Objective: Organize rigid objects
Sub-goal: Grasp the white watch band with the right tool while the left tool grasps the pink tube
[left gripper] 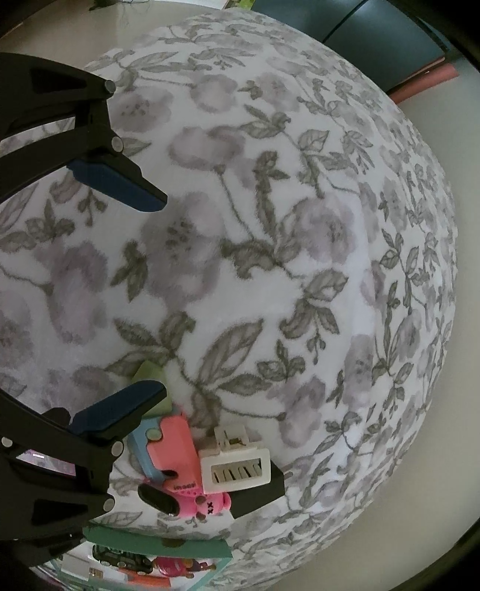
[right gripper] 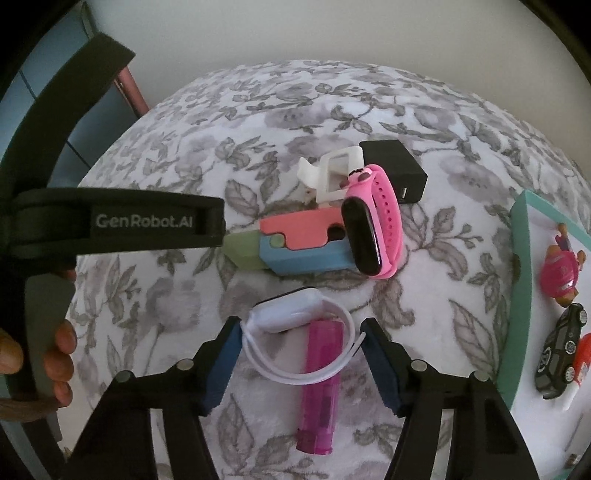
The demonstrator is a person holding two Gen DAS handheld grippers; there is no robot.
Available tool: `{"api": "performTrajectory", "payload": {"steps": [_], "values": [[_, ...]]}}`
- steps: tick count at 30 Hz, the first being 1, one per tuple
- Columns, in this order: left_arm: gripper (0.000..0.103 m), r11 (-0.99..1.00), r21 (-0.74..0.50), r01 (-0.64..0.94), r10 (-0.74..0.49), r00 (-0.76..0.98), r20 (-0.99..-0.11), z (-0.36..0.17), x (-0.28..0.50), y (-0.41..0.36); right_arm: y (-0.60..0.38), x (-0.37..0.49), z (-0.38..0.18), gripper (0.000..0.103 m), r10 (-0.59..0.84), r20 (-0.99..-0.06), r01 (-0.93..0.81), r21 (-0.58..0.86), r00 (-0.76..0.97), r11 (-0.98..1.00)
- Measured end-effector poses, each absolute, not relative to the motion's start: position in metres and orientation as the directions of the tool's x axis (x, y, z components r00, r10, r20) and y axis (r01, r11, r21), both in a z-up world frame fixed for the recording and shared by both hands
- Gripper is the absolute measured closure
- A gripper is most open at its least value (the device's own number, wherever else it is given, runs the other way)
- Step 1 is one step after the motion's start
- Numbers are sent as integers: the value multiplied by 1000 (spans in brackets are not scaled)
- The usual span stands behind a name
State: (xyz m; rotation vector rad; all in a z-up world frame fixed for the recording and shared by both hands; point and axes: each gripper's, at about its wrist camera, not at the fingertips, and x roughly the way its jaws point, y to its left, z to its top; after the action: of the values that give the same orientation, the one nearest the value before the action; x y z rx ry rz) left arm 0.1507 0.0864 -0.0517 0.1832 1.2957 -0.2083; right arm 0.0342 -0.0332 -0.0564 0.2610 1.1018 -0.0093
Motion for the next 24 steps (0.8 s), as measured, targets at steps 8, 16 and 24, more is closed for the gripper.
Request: {"api": "performTrajectory", "payload": {"steps": [8,16,24], "values": [[10,965,-32,260,-93,225,-970,-49,141,80,-48,23,-50,36,128,-877,174,232,463,957],[10,951,-62,303,-130,209,-969,-44,126,58,-68,7,-37,36,105,-872,218,234,478,947],[10,941,-100,323,-163,177,-971,-43,112,41,-90,-12,-25,36,61,-876,276,217,479,936]]}}
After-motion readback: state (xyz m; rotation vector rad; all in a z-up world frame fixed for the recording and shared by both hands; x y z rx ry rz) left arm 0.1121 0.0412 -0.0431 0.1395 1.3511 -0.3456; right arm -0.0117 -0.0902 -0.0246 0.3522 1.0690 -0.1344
